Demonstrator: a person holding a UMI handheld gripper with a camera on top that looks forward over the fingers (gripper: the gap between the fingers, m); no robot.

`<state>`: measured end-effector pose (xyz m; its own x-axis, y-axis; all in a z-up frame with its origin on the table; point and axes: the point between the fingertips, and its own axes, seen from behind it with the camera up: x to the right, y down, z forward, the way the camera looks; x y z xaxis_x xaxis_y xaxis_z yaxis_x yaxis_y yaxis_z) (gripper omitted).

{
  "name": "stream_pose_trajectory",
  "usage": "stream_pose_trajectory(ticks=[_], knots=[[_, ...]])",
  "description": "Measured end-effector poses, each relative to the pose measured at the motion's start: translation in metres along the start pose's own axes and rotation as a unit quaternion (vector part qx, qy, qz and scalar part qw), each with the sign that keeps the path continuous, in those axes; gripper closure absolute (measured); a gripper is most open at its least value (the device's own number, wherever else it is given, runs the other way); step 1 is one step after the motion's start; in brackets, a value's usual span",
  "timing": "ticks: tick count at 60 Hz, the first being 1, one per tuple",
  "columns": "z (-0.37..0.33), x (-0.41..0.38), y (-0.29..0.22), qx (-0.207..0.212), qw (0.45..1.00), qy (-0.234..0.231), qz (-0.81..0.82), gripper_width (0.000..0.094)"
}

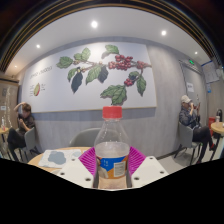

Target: Pour water

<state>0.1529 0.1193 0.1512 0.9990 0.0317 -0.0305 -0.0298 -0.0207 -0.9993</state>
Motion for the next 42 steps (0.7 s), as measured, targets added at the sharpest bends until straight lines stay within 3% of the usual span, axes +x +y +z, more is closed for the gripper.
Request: stream_pose_trajectory(ticks=[6, 23, 30, 34, 35, 42], knots=[[-0.007, -0.008, 0.001, -0.012, 0.999, 0.007, -0.033, 0.0563], [-0.009, 0.002, -0.003, 0.005, 1.000, -0.003, -0.004, 0.0554], [-0.011, 0.005, -0.002, -0.006, 1.000, -0.001, -0.004, 0.0369], [-0.016, 0.004, 0.007, -0.037, 0.999, 0.000, -0.005, 0.0101], [-0.018, 0.006, 0.006, -0.039, 0.999, 0.001, -0.001, 0.0070], [-0.044, 0.003, 0.003, -0.040, 0.999, -0.010, 0.021, 0.0088]])
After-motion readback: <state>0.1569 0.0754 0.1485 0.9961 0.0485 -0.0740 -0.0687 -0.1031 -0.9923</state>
